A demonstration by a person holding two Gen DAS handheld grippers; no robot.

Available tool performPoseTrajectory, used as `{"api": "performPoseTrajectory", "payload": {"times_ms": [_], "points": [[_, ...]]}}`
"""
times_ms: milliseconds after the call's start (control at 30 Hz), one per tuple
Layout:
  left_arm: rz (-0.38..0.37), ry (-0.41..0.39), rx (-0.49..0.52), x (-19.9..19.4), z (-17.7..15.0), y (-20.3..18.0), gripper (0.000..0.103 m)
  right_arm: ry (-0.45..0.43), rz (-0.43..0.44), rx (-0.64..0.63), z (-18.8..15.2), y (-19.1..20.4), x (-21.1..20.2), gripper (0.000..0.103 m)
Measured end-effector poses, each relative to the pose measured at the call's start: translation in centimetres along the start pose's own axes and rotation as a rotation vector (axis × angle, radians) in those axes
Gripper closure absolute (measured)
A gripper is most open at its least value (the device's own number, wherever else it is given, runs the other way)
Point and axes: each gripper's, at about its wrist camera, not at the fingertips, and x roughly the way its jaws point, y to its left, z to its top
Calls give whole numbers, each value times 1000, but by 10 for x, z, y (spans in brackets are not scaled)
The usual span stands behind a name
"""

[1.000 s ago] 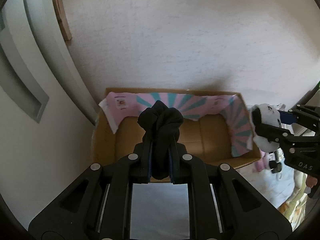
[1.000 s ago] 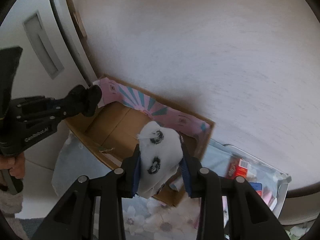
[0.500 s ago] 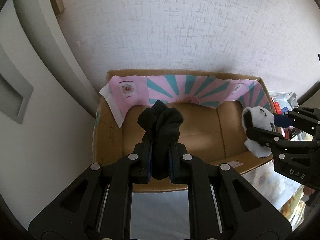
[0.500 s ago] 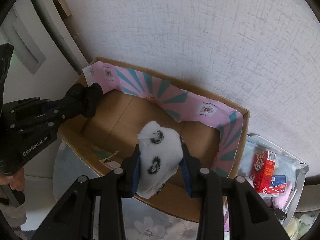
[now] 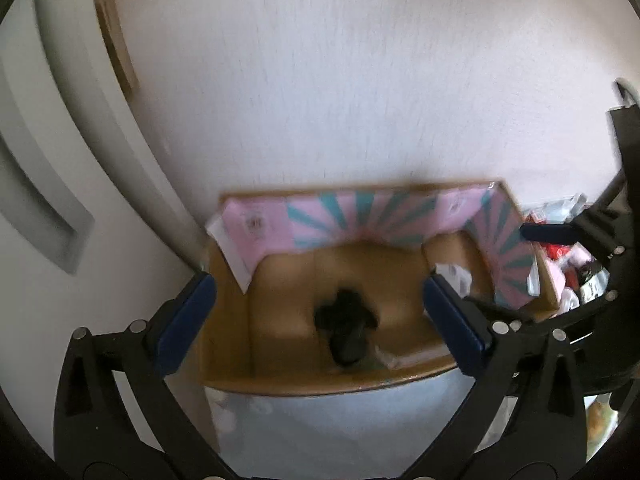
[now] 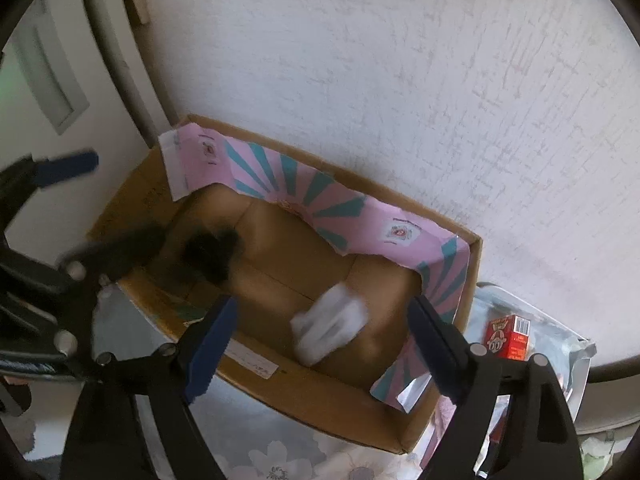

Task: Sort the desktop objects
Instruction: 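Carry both socks into the cardboard box and open both tools, then move both open tools back over the tray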

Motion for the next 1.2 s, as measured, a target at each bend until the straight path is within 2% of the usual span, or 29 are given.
{"api": "performPoseTrajectory", "payload": {"times_ms": [67, 233, 367, 633, 867, 1033, 1200], "points": [[-33, -10, 2, -7, 3, -2, 0, 4, 0, 1, -1, 1, 0, 19], [-7, -10, 6, -13, 5, -6, 0, 11, 23, 41, -3, -2, -8, 19], [-30, -15, -24, -20, 1, -5, 0, 0, 65, 80, -7, -5, -19, 19], [-5, -32, -39, -31, 2, -9, 0, -1, 63, 91, -14, -7, -26, 19], [4, -46, -71, -45, 4, -10, 0, -48, 37, 52, -20, -7, -49, 19], [-21, -71, -68, -58, 5, -23, 0, -79, 125, 113, -34, -30, -75, 19], [-38, -92, -28, -73, 10, -52, 0, -86, 78, 120, -56, -61, -103, 19]]}}
